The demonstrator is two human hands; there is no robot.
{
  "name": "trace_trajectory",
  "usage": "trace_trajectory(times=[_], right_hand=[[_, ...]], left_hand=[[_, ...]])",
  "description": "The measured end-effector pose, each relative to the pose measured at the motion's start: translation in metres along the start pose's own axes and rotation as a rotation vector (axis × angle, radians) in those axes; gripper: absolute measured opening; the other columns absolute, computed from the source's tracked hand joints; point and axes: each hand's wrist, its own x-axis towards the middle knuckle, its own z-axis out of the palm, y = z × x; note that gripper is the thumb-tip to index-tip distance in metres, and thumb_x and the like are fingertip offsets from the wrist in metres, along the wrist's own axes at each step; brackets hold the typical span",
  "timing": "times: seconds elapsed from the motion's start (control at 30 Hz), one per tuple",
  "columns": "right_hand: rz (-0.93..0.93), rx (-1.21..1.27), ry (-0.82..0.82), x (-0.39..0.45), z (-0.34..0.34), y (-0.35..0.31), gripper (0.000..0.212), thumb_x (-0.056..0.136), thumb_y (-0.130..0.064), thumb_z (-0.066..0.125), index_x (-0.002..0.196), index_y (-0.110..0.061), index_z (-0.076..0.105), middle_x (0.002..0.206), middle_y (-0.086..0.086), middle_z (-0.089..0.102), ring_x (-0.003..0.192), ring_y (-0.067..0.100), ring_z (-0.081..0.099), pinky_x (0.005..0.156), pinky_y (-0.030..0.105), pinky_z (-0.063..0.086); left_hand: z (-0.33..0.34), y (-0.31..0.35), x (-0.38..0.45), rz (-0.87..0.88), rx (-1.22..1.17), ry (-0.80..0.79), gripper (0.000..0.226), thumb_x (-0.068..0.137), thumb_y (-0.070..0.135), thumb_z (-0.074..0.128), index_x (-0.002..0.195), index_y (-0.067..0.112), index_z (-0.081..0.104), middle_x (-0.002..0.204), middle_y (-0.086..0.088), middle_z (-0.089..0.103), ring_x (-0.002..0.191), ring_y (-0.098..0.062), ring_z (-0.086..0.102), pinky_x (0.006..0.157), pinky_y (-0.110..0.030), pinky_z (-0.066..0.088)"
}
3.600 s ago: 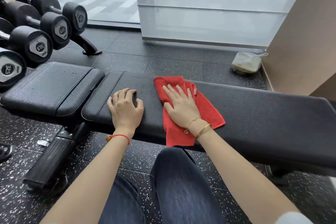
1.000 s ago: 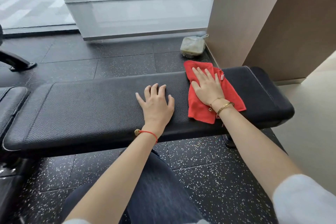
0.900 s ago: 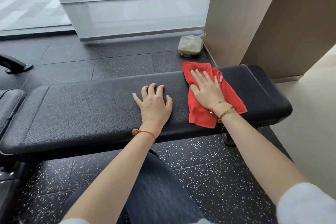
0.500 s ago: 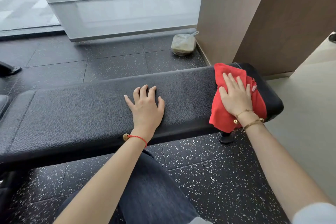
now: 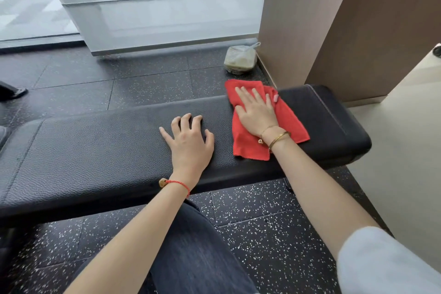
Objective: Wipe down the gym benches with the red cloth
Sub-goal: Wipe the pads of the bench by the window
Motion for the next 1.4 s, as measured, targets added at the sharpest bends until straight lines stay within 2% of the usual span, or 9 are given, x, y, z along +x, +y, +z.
trace_trajectory(times=[0.13,0.3,0.5,0.9,1.13,1.4], right_hand=[[-0.250,0.006,-0.021,-0.025,0.018,-0.044,0.059,0.098,-0.035,0.036,0.154,-0.033,0.017,0.161,-0.011,0.017,0.150,0.016,0.010,0.122,0.047,-0.003],[-0.296,0.027,-0.042,-0.029,0.018,-0.047,0.057,0.100,-0.035,0.036,0.154,-0.034,0.017,0.161,-0.012,0.015,0.150,0.015,0.008,0.122,0.045,-0.004],[-0.310,0.041,-0.065,-0.005,0.024,-0.070,0.057,0.100,-0.036,0.035,0.154,-0.034,0.017,0.162,-0.013,0.015,0.150,0.016,0.008,0.122,0.046,-0.005],[-0.571,0.069,-0.155,0.026,0.069,-0.215,0.058,0.099,-0.040,0.031,0.154,-0.033,0.015,0.162,-0.011,0.013,0.151,0.017,0.006,0.121,0.046,-0.008],[-0.713,0.059,-0.186,0.032,0.089,-0.283,0.058,0.099,-0.040,0.030,0.154,-0.033,0.014,0.162,-0.011,0.012,0.151,0.017,0.005,0.121,0.046,-0.006],[-0.859,0.046,-0.254,0.032,0.104,-0.350,0.057,0.100,-0.038,0.028,0.155,-0.032,0.013,0.163,-0.010,0.011,0.151,0.018,0.004,0.121,0.047,-0.005]], left_hand=[[-0.004,-0.002,0.000,-0.027,-0.086,0.020,0.040,0.092,0.033,0.051,0.131,0.021,0.055,0.142,0.000,0.049,0.138,-0.024,0.033,0.118,-0.061,0.010],[-0.021,-0.015,-0.003,-0.032,-0.185,0.122,0.036,0.089,0.020,0.056,0.124,0.015,0.061,0.136,-0.004,0.055,0.131,-0.027,0.043,0.116,-0.050,0.023],[-0.052,-0.079,-0.001,-0.112,-0.028,0.170,0.038,0.090,0.020,0.055,0.128,0.015,0.059,0.137,-0.005,0.054,0.134,-0.025,0.041,0.118,-0.053,0.018],[-0.102,-0.225,-0.017,-0.477,0.132,0.299,0.035,0.093,0.018,0.052,0.126,0.014,0.060,0.136,-0.008,0.054,0.133,-0.030,0.038,0.117,-0.059,0.016],[-0.105,-0.247,-0.019,-0.561,0.122,0.325,0.034,0.091,0.019,0.052,0.124,0.019,0.061,0.137,-0.004,0.053,0.134,-0.026,0.039,0.117,-0.059,0.017],[-0.104,-0.249,-0.020,-0.572,0.087,0.395,0.036,0.088,0.016,0.053,0.123,0.018,0.062,0.137,0.000,0.055,0.133,-0.021,0.043,0.119,-0.055,0.016]])
